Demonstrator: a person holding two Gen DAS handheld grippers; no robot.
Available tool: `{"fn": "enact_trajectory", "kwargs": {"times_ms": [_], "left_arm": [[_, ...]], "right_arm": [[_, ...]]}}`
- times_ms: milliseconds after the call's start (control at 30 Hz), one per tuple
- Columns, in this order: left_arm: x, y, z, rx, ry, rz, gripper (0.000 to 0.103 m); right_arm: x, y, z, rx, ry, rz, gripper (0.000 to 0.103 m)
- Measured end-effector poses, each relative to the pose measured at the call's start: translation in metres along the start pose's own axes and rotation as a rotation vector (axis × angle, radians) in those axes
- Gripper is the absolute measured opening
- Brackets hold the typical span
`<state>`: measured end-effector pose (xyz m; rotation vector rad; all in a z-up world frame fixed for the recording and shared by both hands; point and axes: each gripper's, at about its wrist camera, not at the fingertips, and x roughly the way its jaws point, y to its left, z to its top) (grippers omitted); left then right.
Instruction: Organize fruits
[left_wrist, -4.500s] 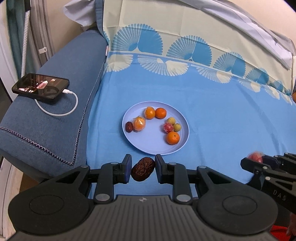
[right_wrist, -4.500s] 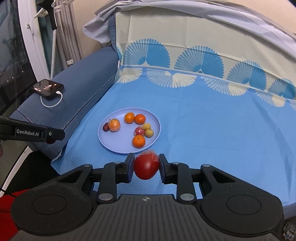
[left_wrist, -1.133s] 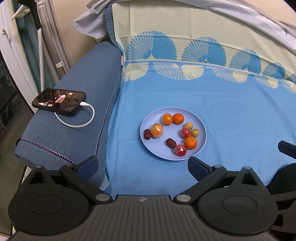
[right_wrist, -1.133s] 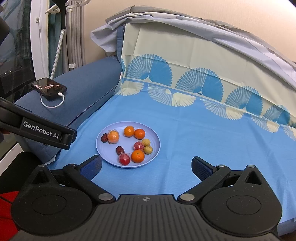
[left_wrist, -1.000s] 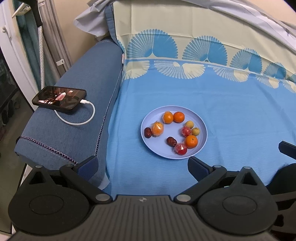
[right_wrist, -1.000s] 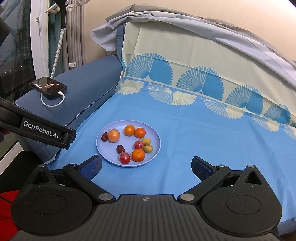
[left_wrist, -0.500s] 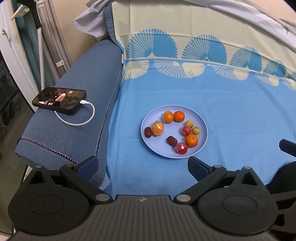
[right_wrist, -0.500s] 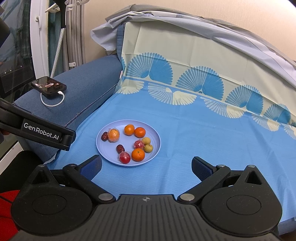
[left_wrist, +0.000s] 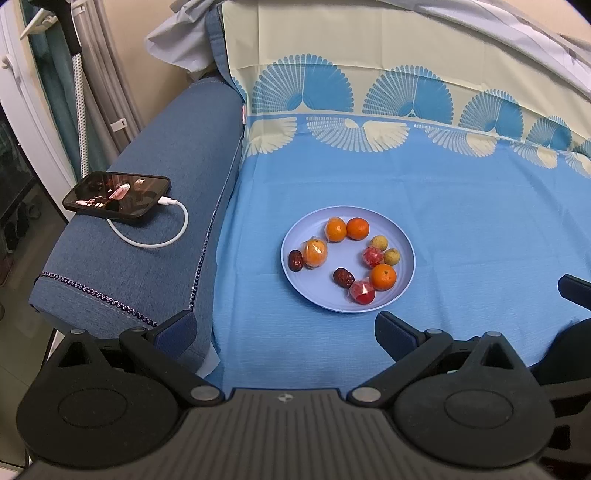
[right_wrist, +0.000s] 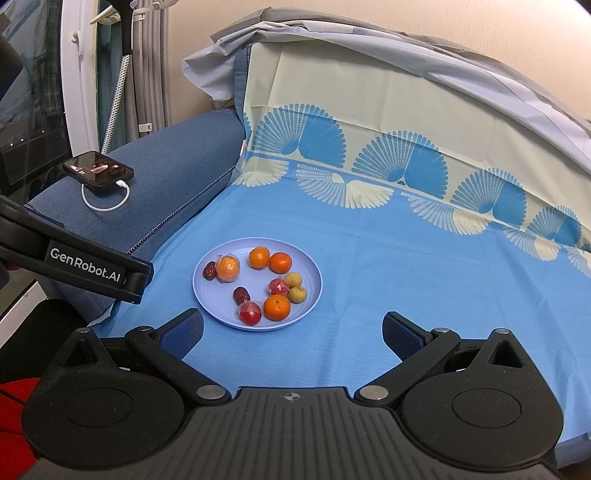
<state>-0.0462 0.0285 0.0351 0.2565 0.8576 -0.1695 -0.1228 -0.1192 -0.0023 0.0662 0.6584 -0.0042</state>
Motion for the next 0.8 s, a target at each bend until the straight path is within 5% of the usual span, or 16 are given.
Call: {"fn": "enact_trajectory", "kwargs": {"times_ms": [800], "left_arm": [[0.0052,0.0004,-0.0009,0.001,0.027,0.002,0.103]], "right_arm": [[0.0019,0.0025,-0.0047,-0.004,0.007,0.008,0.102]]}}
